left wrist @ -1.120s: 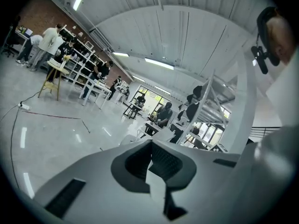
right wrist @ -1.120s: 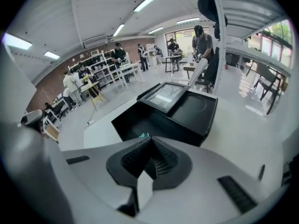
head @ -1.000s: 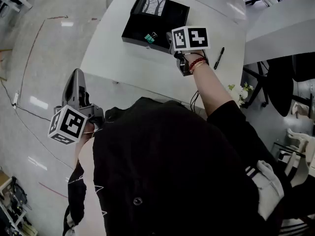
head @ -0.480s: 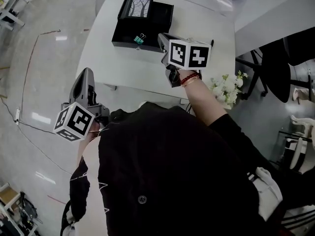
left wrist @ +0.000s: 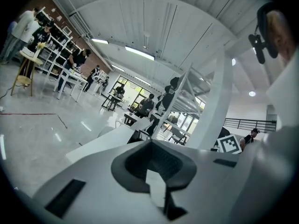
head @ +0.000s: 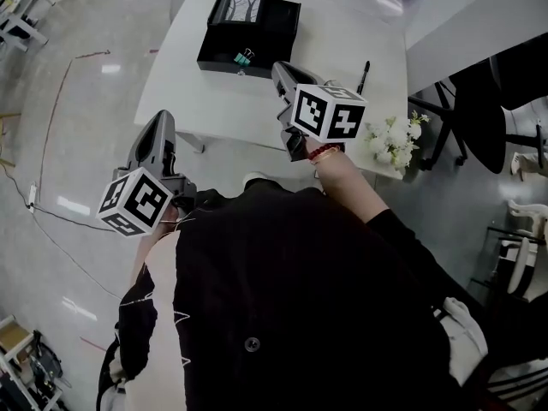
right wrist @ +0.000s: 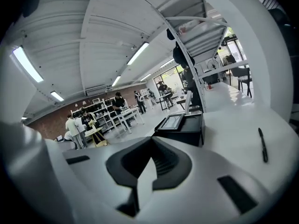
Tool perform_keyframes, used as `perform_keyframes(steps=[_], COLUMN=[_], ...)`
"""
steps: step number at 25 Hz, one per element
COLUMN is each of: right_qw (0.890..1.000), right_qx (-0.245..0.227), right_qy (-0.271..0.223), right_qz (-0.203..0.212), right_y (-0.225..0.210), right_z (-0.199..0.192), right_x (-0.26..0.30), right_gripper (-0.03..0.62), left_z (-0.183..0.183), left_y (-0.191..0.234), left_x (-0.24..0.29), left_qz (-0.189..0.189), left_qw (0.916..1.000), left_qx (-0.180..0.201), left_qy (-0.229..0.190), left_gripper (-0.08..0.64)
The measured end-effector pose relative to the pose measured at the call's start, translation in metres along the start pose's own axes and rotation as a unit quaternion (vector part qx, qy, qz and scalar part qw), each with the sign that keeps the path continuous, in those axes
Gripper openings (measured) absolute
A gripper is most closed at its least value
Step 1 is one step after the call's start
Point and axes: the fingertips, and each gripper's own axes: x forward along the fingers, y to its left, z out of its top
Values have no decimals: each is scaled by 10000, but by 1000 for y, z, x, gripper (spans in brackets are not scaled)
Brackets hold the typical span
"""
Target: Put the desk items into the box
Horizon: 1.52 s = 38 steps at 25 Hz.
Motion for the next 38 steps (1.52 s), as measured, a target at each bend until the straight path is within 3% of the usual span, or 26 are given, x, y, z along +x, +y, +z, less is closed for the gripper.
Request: perform_keyframes(steps=[14, 23, 28, 38], right_qw=[9978, 9980, 9987, 9978], right_qx=[-9, -386, -291, -528], right_qy=[-635, -481, -361, -72], right_qz=[164, 168, 202, 400], right_y=[38, 33, 18, -4], right_z=[-15, -14, -7, -1], right_x=[-57, -72, -69, -70], right_gripper=[5, 5, 5, 5], left_z=[-14, -27, -30, -40], left_y=[-15, -31, -40, -69], left_x=[-42, -37, -26, -7], left_qz=[-253, -320, -229, -81], left_qw=[9996, 9995, 9997, 9999], left_qx=[108, 30, -44, -99], left_qy=[-23, 31, 35, 17], left_gripper=[11, 11, 11, 11])
